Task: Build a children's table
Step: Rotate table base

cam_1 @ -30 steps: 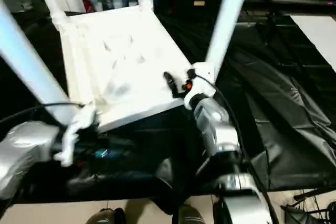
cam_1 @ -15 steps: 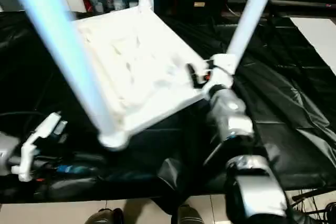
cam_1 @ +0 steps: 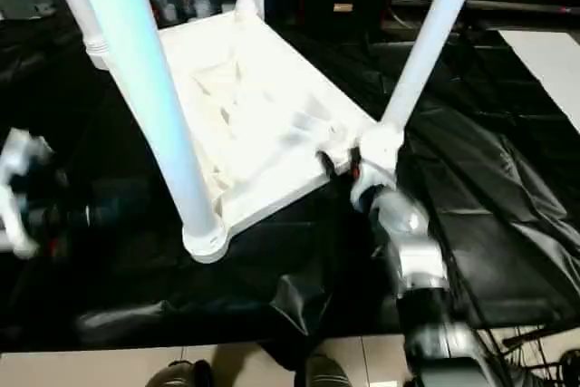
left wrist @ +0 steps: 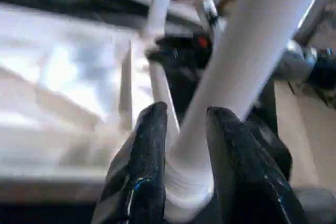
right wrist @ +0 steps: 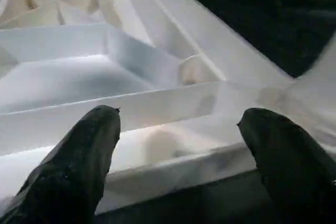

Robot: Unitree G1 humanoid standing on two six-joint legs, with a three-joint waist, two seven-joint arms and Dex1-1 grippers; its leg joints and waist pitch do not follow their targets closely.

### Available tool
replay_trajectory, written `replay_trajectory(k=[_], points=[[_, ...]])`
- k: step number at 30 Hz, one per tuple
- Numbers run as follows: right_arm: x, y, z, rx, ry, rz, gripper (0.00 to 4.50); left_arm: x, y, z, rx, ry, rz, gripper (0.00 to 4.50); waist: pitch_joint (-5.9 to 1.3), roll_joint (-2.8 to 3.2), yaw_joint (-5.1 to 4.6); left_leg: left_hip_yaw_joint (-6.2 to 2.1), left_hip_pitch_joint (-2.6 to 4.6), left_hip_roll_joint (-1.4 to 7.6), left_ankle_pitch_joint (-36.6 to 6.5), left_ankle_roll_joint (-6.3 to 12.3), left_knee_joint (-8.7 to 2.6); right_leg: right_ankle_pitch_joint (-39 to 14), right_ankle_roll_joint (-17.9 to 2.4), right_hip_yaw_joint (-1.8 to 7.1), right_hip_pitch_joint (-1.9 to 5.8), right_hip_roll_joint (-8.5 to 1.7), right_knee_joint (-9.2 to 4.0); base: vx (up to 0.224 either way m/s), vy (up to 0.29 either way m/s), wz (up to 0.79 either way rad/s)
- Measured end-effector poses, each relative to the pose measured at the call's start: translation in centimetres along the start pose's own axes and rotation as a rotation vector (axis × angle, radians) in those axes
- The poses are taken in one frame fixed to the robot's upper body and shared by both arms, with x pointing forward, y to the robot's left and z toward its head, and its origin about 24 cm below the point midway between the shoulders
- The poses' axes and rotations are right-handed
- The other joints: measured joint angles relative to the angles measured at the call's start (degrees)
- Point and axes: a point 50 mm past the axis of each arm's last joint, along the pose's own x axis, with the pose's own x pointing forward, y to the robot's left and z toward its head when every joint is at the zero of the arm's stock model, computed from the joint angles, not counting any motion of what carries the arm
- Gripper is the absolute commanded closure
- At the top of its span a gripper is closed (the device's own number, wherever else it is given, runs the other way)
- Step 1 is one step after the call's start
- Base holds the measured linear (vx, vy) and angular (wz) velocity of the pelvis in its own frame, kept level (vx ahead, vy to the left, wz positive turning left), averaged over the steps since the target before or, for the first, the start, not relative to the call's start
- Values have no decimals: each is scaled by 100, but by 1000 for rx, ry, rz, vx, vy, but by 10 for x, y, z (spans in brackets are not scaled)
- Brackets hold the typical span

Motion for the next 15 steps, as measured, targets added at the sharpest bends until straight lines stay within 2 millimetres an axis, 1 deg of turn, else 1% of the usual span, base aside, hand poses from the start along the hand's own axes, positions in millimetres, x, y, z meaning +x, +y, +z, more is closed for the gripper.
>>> replay_trajectory(k=[2, 4, 5, 7, 8, 10, 12, 13, 14, 15], points=[[-4, -3, -2, -7, 24, -29, 45, 0, 1, 1, 0, -6, -5, 261, 0, 0, -5, 0, 2, 0, 0, 0, -1, 0, 0, 0, -2, 0, 1, 0, 0, 0], [-7, -5, -3, -15, 37, -50, 45, 1, 0, 2, -4, -13, -25, 261, 0, 0, -27, 0, 1, 1, 0, -1, -2, -1, 1, -1, -5, 1, 2, 0, 0, 0], [-9, -8, -2, -38, 47, -73, 45, 3, -1, 2, -6, -13, -39, 237, 0, 1, -22, 0, 1, 1, 0, -1, -4, -1, 2, -1, -6, 1, 2, 0, 0, 0], [-14, -22, -1, -76, 74, -151, 45, 5, -2, 2, -9, -17, -57, 222, 0, -1, -14, 0, 1, 1, -1, -1, -7, -3, 5, -1, -5, 2, 1, 0, 0, 0], [-16, -28, -2, -80, 88, -186, 45, 5, -2, 2, -12, -21, -65, 222, -1, -1, -7, 0, 1, 1, -1, -2, -8, -4, 7, -1, -5, 2, 1, 0, 0, 0], [-23, -38, -8, -79, 127, -250, 45, 5, -2, 2, -17, -24, -78, 189, -1, -1, -1, 0, 1, 1, -1, -2, -10, -7, 11, -1, -5, 2, 1, 0, 0, 0], [-26, -41, -13, -68, 152, -269, 45, 3, -2, 2, -21, -21, -92, 185, 0, -2, -10, 0, 1, 1, -1, -2, -11, -8, 14, -2, -6, 2, 2, 0, 0, 0], [-26, -41, -14, -61, 158, -266, 45, 3, -2, 1, -23, -20, -94, 169, 0, -2, -37, 1, 1, 1, -1, -2, -11, -9, 15, -1, -9, 2, 3, 0, 0, 0], [-26, -40, -15, -56, 159, -264, 45, 3, -3, 1, -23, -20, -101, 169, 0, -2, -61, 0, 1, 2, -1, -2, -11, -11, 19, -1, -9, 2, 3, 0, 0, 0], [-25, -39, -15, -52, 159, -259, 45, 3, -3, 1, -23, -20, -106, 157, 0, -2, -82, 0, 2, 2, -1, -2, -11, -17, 29, -1, -9, 2, 3, 0, 0, 0]])
